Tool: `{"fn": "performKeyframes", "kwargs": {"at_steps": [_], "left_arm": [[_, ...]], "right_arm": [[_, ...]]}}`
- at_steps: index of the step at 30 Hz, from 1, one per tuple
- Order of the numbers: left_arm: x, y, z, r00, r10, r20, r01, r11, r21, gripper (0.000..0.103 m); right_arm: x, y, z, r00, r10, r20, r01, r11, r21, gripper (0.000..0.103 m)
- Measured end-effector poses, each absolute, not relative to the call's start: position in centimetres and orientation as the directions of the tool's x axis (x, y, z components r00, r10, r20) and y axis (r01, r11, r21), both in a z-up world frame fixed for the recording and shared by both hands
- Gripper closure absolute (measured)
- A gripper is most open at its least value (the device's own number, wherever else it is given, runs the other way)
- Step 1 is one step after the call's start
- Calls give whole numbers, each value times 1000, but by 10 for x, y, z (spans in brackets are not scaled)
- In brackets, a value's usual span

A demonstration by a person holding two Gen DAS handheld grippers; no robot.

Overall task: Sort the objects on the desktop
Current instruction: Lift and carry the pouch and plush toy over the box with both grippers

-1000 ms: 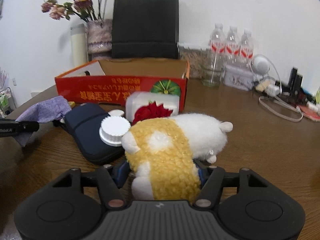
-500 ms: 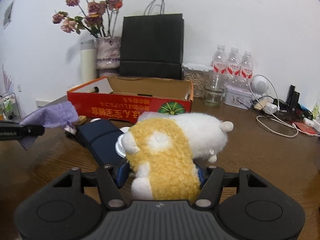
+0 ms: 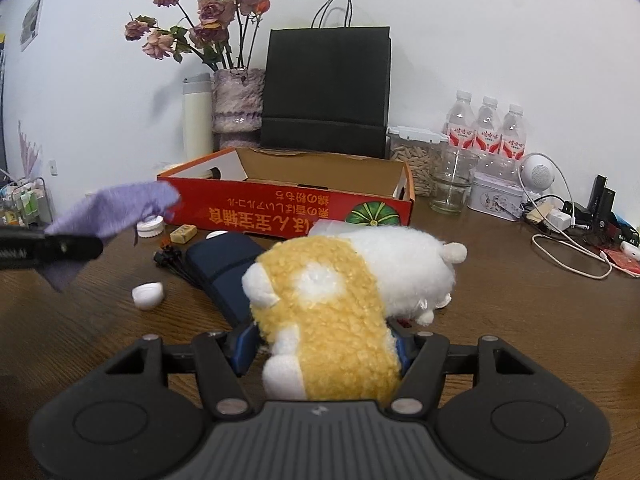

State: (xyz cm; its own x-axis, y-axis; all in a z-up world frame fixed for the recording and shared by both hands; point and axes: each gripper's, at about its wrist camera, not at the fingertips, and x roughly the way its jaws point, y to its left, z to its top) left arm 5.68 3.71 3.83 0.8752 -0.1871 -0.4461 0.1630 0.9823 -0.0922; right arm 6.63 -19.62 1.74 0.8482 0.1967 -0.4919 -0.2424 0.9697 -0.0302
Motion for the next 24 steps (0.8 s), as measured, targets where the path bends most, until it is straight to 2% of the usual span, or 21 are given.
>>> {"fn": "performKeyframes", "kwargs": {"at_steps": [10, 18, 24], "left_arm": [[59, 33, 48, 890, -168, -425, 148, 986, -79, 86], [74, 33, 76, 924, -158, -349, 149, 987, -52, 86], [106, 28, 96, 940, -150, -305, 145, 989, -37, 86]], "right_arm": [[65, -193, 33, 870, 202, -450, -248, 968, -45, 42], [84, -185, 66, 905, 218, -364, -261, 963, -73, 42], [121, -177, 86, 915, 227, -334, -272, 958, -94, 42]]}}
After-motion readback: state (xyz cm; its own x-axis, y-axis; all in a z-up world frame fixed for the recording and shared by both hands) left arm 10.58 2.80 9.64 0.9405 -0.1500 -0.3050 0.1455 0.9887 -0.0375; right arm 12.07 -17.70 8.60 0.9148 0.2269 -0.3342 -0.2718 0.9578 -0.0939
